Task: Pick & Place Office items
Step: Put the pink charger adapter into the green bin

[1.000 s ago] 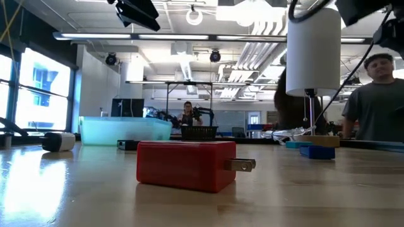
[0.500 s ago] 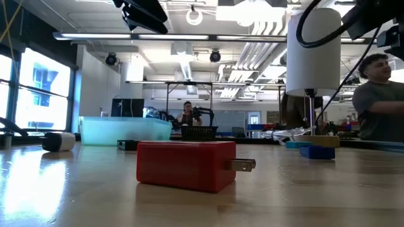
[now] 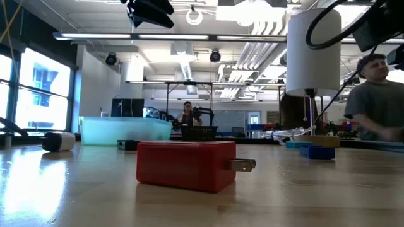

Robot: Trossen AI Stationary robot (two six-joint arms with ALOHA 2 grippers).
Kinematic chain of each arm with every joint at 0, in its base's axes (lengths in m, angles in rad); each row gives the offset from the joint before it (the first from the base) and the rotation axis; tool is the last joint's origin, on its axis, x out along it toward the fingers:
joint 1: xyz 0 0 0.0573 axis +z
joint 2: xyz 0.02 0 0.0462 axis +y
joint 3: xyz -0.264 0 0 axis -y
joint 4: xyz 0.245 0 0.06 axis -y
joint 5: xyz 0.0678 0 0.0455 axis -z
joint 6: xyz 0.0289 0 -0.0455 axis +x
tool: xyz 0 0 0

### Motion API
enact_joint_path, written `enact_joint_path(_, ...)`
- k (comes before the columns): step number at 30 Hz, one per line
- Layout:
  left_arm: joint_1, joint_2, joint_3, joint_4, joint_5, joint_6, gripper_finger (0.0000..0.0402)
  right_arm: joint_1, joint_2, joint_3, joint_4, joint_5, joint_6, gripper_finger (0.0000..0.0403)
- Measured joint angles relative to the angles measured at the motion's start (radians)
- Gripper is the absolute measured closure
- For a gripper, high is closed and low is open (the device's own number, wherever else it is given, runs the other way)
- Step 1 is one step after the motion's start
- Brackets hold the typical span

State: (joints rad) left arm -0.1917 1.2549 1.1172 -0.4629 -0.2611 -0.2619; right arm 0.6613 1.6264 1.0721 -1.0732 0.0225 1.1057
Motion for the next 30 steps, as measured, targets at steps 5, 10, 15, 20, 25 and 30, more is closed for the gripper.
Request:
enact_joint_path(5,0.000,-0.001,0.000,0.026,0.000,-0.023,0.0216,0.022,0.001,-0.004,0.003,0.009,0.001,0.0089)
enact_joint_path(10,0.000,-0.001,0.000,0.027,0.000,-0.024,0.0216,0.018,0.002,-0.044,0.027,0.037,0.024,0.0089)
enact_joint_path(15,0.001,-0.001,0.000,0.059,-0.002,0.010,0.0216,0.001,0.002,-0.108,0.122,0.024,0.024,0.0089)
enact_joint_path(20,0.017,-0.001,0.000,0.090,-0.002,0.025,0.0216,-0.024,0.003,-0.128,0.150,0.034,0.020,0.0089)
enact_joint_path(25,0.027,-0.001,0.000,0.087,-0.002,-0.001,0.0216,-0.044,0.003,-0.160,0.159,0.004,0.016,0.0089)
enact_joint_path(30,0.010,0.006,0.000,0.091,-0.002,-0.014,0.0216,-0.043,0.003,-0.214,0.255,0.002,0.008,0.0091)
